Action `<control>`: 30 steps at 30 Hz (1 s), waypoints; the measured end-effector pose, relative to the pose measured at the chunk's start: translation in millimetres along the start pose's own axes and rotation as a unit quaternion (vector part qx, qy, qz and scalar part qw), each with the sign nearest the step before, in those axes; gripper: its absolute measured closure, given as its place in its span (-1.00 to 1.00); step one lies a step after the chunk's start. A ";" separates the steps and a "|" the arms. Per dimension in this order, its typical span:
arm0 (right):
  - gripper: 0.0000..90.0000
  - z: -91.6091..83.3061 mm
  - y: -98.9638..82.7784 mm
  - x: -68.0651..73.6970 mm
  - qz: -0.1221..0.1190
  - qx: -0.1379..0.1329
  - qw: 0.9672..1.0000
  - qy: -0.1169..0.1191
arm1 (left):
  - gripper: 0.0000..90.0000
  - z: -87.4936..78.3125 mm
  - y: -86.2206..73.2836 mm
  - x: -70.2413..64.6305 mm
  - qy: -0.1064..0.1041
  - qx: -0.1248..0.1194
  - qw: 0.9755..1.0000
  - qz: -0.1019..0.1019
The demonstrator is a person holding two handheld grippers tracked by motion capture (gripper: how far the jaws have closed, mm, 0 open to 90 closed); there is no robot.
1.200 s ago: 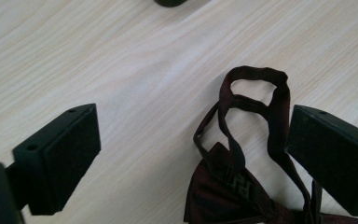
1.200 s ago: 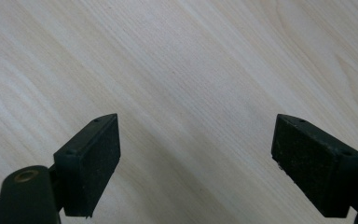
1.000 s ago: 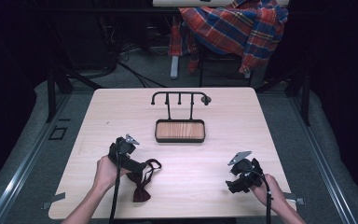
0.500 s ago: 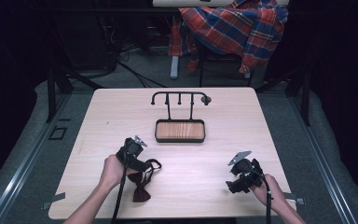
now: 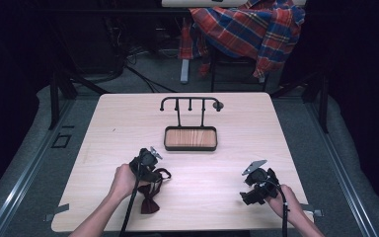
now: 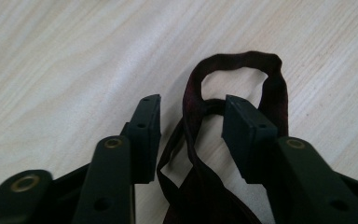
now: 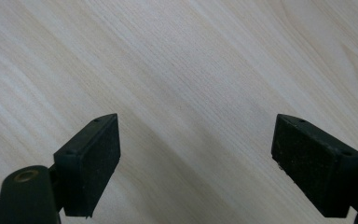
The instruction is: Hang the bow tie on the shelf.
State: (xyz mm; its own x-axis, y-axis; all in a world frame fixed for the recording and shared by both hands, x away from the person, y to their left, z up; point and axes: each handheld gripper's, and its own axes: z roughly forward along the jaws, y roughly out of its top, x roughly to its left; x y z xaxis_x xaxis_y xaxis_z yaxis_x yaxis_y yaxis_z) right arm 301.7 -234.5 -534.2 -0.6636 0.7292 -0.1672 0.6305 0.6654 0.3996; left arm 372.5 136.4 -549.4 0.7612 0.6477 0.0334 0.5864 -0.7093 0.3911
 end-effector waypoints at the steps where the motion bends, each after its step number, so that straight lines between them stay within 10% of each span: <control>1: -0.66 0.0 0.0 0.0 0.000 0.000 1.000 0.000 | 0.40 0.0 0.0 0.0 0.000 0.000 1.000 0.000; 15: -0.66 -0.8 -0.6 -0.3 0.003 -0.004 1.000 0.002 | 0.94 1.9 -1.6 -7.2 0.007 0.009 0.999 0.033; 30: -0.66 -3.2 -0.7 -0.6 0.002 -0.008 1.000 -0.003 | 0.96 -14.4 -4.2 0.1 -0.001 -0.023 1.000 0.008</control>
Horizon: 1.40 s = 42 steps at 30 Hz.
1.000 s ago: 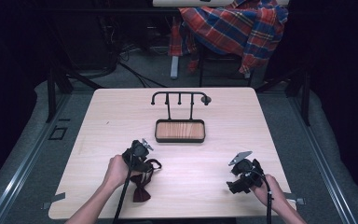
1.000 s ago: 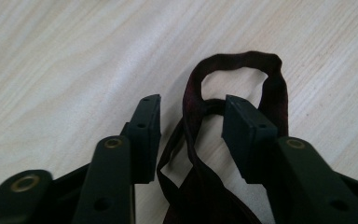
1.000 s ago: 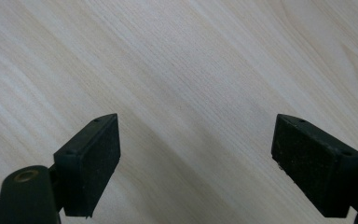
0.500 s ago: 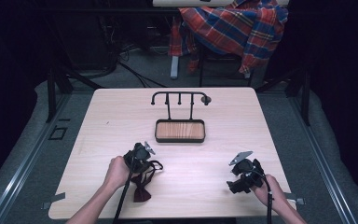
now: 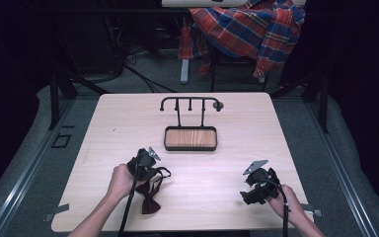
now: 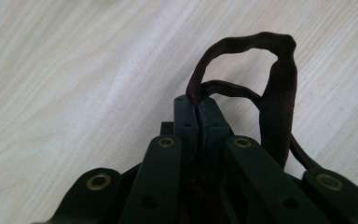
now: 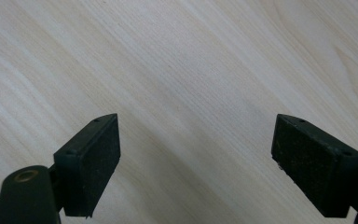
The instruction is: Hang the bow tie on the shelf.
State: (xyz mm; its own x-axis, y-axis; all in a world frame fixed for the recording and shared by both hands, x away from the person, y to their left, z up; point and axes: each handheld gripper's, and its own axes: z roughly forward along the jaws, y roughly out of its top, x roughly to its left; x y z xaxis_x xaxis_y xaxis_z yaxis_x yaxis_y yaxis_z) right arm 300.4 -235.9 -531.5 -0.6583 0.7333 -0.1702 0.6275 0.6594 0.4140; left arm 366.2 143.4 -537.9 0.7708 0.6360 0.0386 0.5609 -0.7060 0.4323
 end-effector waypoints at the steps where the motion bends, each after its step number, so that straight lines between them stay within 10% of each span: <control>1: -0.66 -0.4 -0.1 -0.2 0.001 -0.003 1.000 0.002 | 0.96 -3.5 -0.5 1.4 0.001 -0.006 1.000 -0.001; 42: -0.66 -0.6 0.1 -1.1 0.002 -0.003 1.000 0.001 | 0.97 -73.9 -6.4 9.8 0.024 -0.113 0.992 -0.042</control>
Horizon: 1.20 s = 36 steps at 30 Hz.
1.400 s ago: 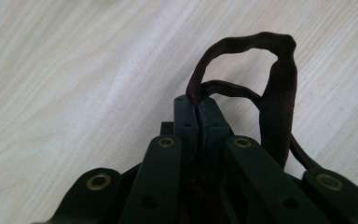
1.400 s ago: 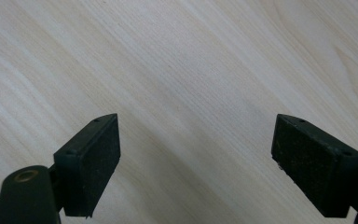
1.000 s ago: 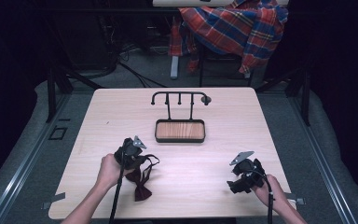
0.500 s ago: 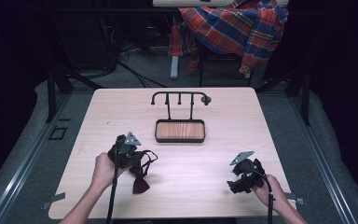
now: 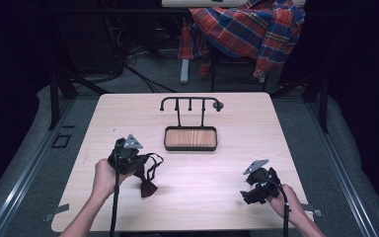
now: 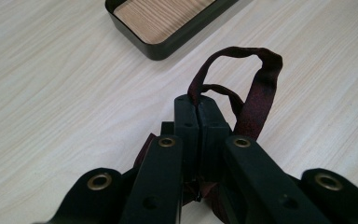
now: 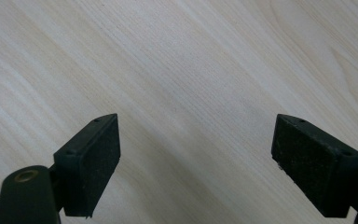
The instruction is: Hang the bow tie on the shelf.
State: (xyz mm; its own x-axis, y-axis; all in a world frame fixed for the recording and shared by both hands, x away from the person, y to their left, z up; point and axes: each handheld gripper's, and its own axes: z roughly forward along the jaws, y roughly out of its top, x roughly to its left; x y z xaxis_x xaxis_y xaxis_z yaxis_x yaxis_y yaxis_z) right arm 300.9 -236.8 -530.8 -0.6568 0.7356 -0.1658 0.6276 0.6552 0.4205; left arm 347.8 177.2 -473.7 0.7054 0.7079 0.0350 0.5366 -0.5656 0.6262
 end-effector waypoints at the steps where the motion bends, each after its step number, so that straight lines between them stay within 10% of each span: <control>1: -0.66 0.0 0.3 0.1 -0.001 0.000 1.000 -0.002 | 0.97 -0.4 -0.1 0.6 0.002 -0.004 1.000 -0.002; 36: -0.66 1.3 -0.6 0.1 0.009 0.001 1.000 -0.002 | 0.97 -13.0 23.2 8.7 0.018 -0.040 0.999 -0.012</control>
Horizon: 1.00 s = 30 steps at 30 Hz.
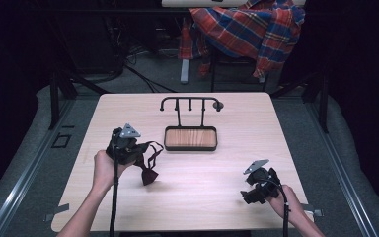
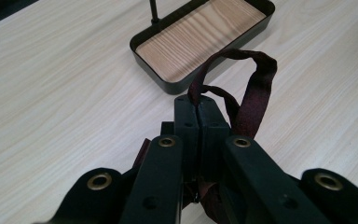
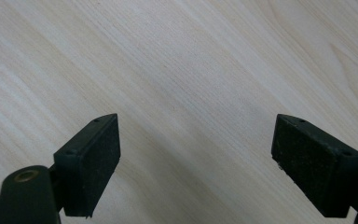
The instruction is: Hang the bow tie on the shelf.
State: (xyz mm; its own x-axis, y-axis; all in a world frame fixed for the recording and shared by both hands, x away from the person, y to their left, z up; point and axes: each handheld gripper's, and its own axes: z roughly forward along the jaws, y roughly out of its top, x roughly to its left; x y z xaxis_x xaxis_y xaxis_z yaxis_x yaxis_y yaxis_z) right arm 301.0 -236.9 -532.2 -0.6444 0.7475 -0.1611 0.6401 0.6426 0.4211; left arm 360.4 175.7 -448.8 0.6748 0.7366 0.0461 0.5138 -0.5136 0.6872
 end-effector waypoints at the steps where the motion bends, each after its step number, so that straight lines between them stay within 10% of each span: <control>1: -0.66 0.0 0.0 0.0 0.000 0.000 1.000 0.000 | 0.97 0.0 0.0 0.0 0.000 0.000 1.000 0.000; 30: -0.66 0.0 -0.5 1.0 0.003 -0.008 1.000 -0.002 | 0.97 5.7 27.7 11.4 0.019 -0.006 1.000 0.006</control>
State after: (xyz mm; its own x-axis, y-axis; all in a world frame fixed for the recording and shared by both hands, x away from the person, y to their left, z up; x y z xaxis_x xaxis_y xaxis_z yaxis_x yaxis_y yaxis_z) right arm 300.1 -236.5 -532.6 -0.6393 0.7518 -0.1613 0.6372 0.6354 0.4362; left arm 385.3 167.4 -433.3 0.6595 0.7472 0.0822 0.4996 -0.5175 0.6947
